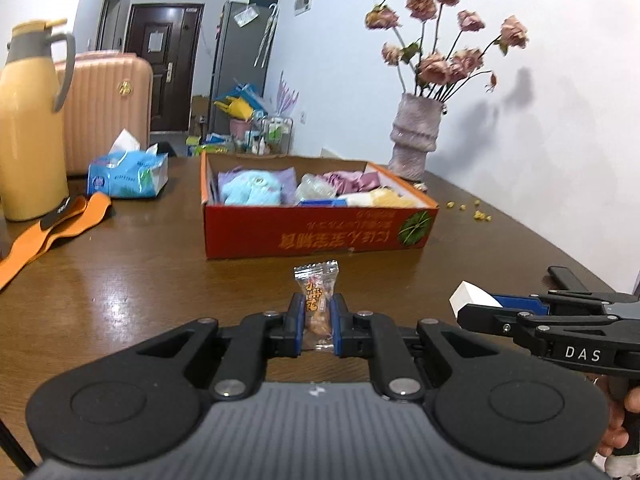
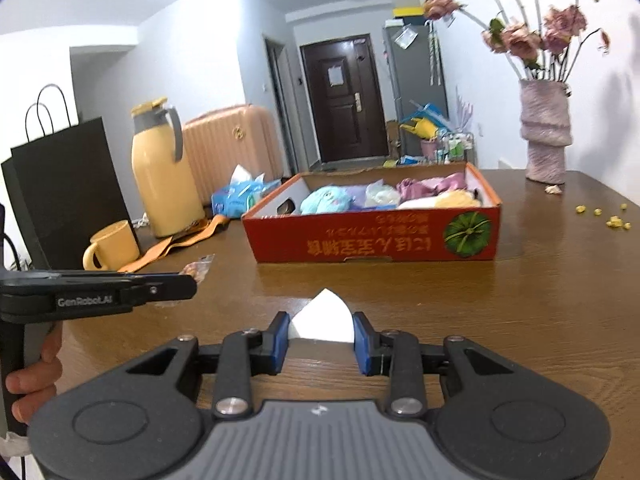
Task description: Organize soft objects
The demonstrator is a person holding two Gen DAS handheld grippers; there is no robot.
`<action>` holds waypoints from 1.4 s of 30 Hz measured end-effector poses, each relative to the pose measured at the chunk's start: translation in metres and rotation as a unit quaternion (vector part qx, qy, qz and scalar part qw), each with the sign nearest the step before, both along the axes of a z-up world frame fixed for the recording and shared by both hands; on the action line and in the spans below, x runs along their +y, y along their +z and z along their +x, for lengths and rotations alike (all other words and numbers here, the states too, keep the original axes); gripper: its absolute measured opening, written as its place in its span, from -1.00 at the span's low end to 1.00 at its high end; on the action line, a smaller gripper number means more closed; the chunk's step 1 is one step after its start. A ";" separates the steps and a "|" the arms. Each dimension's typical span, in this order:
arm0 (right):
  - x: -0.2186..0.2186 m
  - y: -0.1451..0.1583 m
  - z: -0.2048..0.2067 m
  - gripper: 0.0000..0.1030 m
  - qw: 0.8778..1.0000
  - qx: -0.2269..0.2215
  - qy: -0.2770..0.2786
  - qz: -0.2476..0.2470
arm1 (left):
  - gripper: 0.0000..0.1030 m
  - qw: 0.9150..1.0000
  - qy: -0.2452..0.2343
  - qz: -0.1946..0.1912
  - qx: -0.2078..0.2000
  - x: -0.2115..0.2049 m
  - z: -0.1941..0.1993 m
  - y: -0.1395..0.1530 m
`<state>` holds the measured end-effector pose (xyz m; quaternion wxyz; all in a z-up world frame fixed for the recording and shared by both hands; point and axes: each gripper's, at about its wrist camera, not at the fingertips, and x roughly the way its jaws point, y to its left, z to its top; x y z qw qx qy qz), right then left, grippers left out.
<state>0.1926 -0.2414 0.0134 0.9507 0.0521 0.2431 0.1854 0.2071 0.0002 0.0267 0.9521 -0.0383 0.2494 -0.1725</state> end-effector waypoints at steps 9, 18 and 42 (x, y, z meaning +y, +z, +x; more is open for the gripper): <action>-0.027 0.042 0.054 -0.37 0.999 -0.029 -0.007 0.036 | -0.74 0.999 -0.011 0.008 -0.043 -0.025 0.067 0.049; -0.029 0.064 0.208 -0.35 0.999 0.047 -0.026 0.007 | -0.74 0.999 -0.011 0.032 0.027 -0.059 0.242 0.067; -0.019 0.047 0.293 0.07 0.995 0.079 -0.055 -0.025 | 0.14 0.998 -0.001 0.053 0.037 -0.061 0.341 0.035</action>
